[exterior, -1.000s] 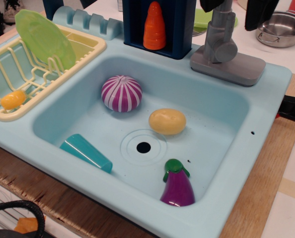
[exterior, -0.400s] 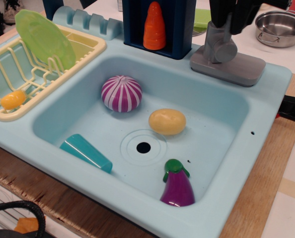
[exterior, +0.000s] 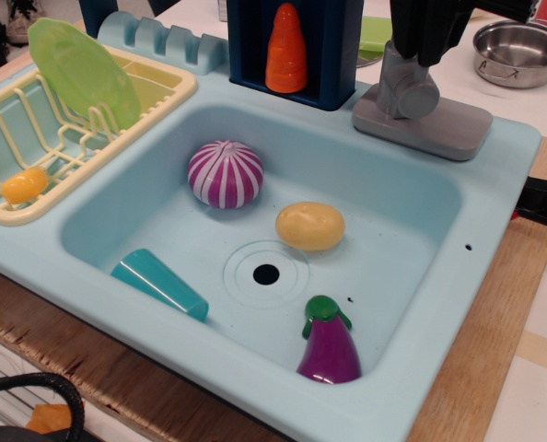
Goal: Turn lever vertical to-front
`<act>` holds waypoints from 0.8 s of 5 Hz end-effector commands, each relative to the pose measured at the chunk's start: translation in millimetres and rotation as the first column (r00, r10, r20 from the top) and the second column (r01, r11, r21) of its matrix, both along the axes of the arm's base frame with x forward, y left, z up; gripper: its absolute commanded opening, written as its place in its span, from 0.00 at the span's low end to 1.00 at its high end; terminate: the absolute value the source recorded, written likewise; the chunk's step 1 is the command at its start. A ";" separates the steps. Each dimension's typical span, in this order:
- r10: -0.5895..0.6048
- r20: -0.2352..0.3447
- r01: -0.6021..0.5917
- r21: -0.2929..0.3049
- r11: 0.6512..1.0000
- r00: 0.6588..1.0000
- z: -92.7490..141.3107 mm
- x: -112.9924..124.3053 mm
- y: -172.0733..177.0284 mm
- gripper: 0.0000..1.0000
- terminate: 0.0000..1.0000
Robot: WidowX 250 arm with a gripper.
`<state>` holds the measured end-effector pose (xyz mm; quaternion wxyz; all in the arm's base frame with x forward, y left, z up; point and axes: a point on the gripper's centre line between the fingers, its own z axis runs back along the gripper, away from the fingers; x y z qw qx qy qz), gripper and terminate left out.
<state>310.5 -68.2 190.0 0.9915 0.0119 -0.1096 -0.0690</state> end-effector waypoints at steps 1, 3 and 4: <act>0.063 0.055 -0.062 -0.010 0.998 0.997 11.3 -18.6 12.6 0.00 0.00; 0.138 0.052 -0.135 -0.051 0.990 0.989 -1.4 -32.5 52.4 0.00 0.00; 0.147 0.057 -0.143 -0.060 0.988 0.988 -5.9 -29.0 65.6 0.00 0.00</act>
